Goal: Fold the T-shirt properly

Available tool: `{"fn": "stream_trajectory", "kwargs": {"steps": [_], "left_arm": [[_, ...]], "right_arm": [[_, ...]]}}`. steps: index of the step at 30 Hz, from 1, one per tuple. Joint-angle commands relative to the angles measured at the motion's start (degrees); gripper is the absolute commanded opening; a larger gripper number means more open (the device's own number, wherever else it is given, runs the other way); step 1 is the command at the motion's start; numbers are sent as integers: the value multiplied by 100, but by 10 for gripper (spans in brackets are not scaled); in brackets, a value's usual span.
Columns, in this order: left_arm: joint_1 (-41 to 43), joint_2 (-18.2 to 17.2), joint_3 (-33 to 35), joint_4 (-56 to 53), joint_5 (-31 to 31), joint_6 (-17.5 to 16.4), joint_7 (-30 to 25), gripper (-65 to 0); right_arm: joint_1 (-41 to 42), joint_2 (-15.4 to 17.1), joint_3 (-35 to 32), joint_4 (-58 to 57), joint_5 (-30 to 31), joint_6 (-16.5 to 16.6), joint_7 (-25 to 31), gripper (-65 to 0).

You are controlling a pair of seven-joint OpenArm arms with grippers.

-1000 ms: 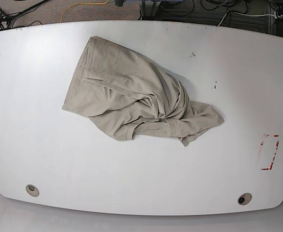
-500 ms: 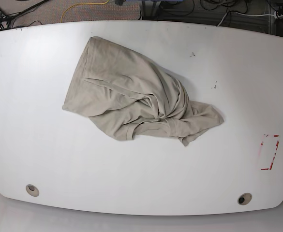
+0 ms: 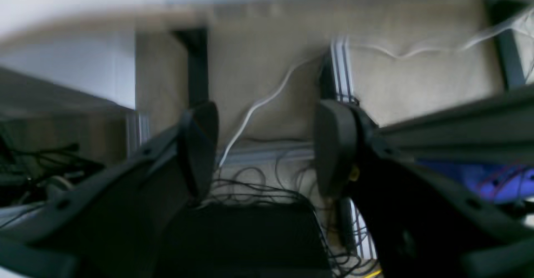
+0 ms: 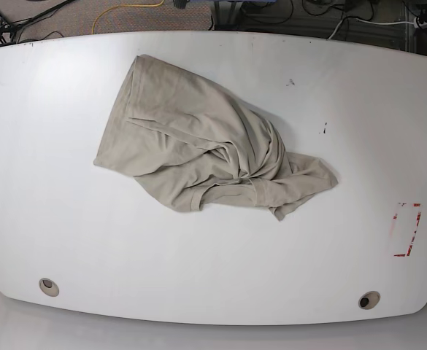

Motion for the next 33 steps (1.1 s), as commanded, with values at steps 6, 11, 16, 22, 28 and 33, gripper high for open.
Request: {"fn": "stream_trajectory", "kwargs": {"steps": [6,11,16,22,28,33], "left_arm": [[121,-40,-55,134,-108,28,35,-361],[158,-94,-70,243,-230,32,28,-356],[248,-210,-147,486,-486,32,33,-348],[325,-303,-192,720,-807,23,20,-343],[239,-370,-172,735,-1273,-26,-79,-334],[201,-376,-191,765,-1364,-82,-93,-331]], "right_arm": [[-200,4,63,348,-40,21,78,-578],[-231,4,48,462,-27,15,74,-578],[-323,4,19,536,-10,-1,66,-579],[-345,4,15,606,-10,-6,74,-580],[-307,4,32,630,3,20,83,-576],[-281,4,35,647,13,20,84,-576]]}}
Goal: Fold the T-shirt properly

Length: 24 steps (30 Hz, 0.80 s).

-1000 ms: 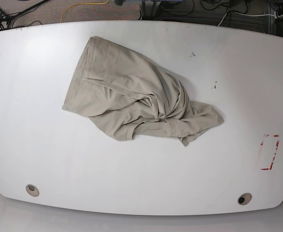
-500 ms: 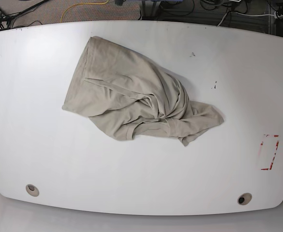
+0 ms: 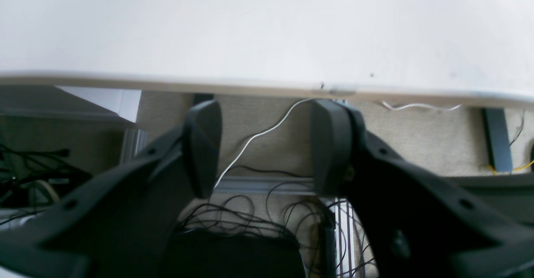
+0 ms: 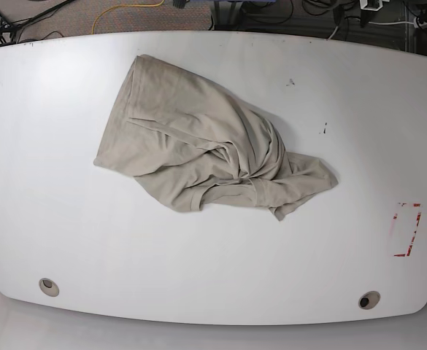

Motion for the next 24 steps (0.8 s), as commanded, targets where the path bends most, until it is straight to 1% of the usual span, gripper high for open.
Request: {"fn": "stream_trajectory", "kwargs": {"steps": [1,3,9,11,13,17,21,24], "left_arm": [[97,-23,-44,100,-76,-77,-176,-330],[17,-47,-72,41,-245,-155,-145,-334],[-92,-131,-94,97,-412,-209,-160,-335],[-143,-173,-89,128,-466,-205,-160,-334],[-224,-274,-36,219,-522,-89,-196,-331],[-298,-384,-3,286,-574,-51,-212,-331],[-376,-463,18,304,-597,-44,-236,-329],[-517,-522,25,260,-551,-90,-228,-319]], "right_arm": [[-76,2,42,92,45,-7,100,-575],[-99,2,41,57,41,-19,91,-572],[-31,2,33,70,50,-25,81,-573],[-25,2,42,104,61,-25,88,-572],[3,2,39,162,35,-13,161,-570],[25,2,40,229,44,-12,172,-568],[132,2,27,275,47,-16,173,-568],[435,2,49,300,49,-39,135,-572]]}}
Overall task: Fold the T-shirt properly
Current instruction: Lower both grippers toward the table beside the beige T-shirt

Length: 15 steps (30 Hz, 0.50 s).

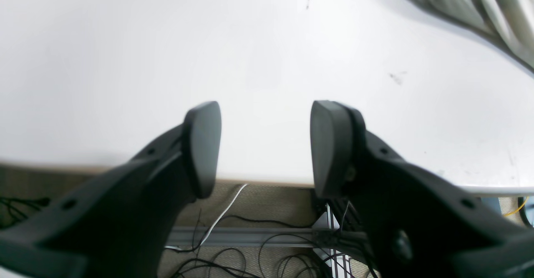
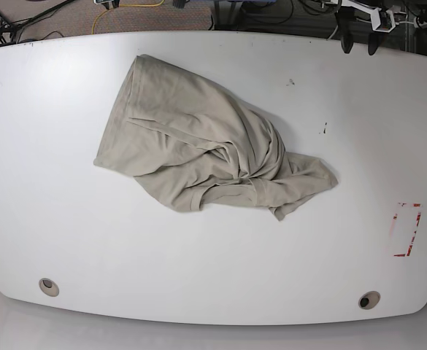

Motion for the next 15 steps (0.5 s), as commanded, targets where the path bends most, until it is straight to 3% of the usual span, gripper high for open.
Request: {"fn": "stream_trajectory", "kwargs": {"steps": [1,7,15], "left_arm": [[-9,-61,6,46,10,-17,-150,-316],[-198,-46,21,33,86,-41,-116,-290],[-376,-41,-206,111,-14,-22,-32,-314]], "right_arm": [[136,8,28,119,55,-38,110,-572],[515,8,8,107,86,-45,52,-573],[850,8,18,113,43,-46,95,-574]]}}
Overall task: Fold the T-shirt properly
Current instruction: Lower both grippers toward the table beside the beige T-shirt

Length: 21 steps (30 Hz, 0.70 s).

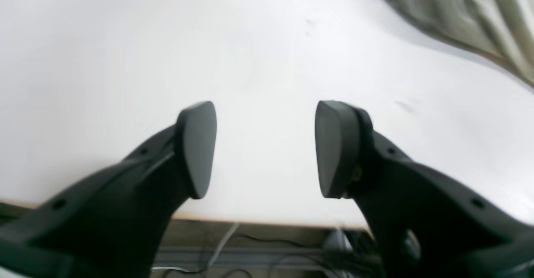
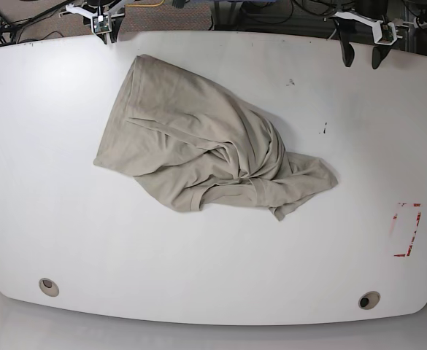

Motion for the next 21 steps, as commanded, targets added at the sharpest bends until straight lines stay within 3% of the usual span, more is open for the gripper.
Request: {"fn": "stream_trajectory", "kwargs": {"steps": [1,12,21], "left_arm": [[29,-28,-80,122,-82,-38,-149,-314],[-219,-62,-385,118,-302,-115,-116,-312],[-306,-2,-269,107,-131,-11,-209,-309]], "right_arm": [[-25,4,36,106,27,-33,135,-575],[198,4,-14,94,41,-46,122,-580],[463,4,-66,92,78,-39,117,-574]]}}
